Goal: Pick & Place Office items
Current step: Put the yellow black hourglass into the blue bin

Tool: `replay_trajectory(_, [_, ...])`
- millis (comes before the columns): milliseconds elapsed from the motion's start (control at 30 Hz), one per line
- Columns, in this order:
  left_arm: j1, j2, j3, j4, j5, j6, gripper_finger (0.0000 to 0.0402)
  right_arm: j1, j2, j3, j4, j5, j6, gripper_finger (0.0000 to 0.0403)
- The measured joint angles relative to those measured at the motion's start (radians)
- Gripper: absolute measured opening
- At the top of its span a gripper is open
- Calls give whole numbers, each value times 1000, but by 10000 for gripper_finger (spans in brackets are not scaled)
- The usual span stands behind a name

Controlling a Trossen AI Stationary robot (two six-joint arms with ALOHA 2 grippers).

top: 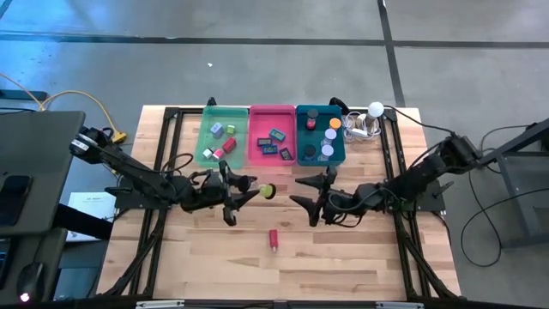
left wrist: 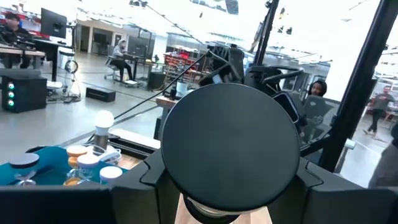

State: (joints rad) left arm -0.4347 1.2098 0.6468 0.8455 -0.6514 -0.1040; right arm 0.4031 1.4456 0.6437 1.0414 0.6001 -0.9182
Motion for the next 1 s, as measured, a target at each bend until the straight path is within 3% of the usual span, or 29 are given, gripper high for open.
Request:
replay_trajectory(100, [-2, 0, 0, -4, 2, -1, 170, 15, 1, 0, -17, -3, 107, 248])
replay_trajectory(300, [-12, 0, 0, -10, 2, -1, 171, 16, 1, 0, -14, -127, 85, 257])
replay_trajectory(567, [-15, 0, 0, -11, 1, 0, 171, 15, 1, 0, -19, -27, 115, 357])
replay_trajectory(700, [-16, 0, 0, -11, 1, 0, 171, 8, 1, 0, -33, -2, 230, 395])
replay_trajectory(767, [-16, 0, 0, -10, 1, 0, 171, 4, 1, 0, -42, 3, 256, 391])
replay_trajectory(1000, [-2, 0, 0, 25, 0, -6, 171, -44, 0, 0, 32, -45, 114, 366])
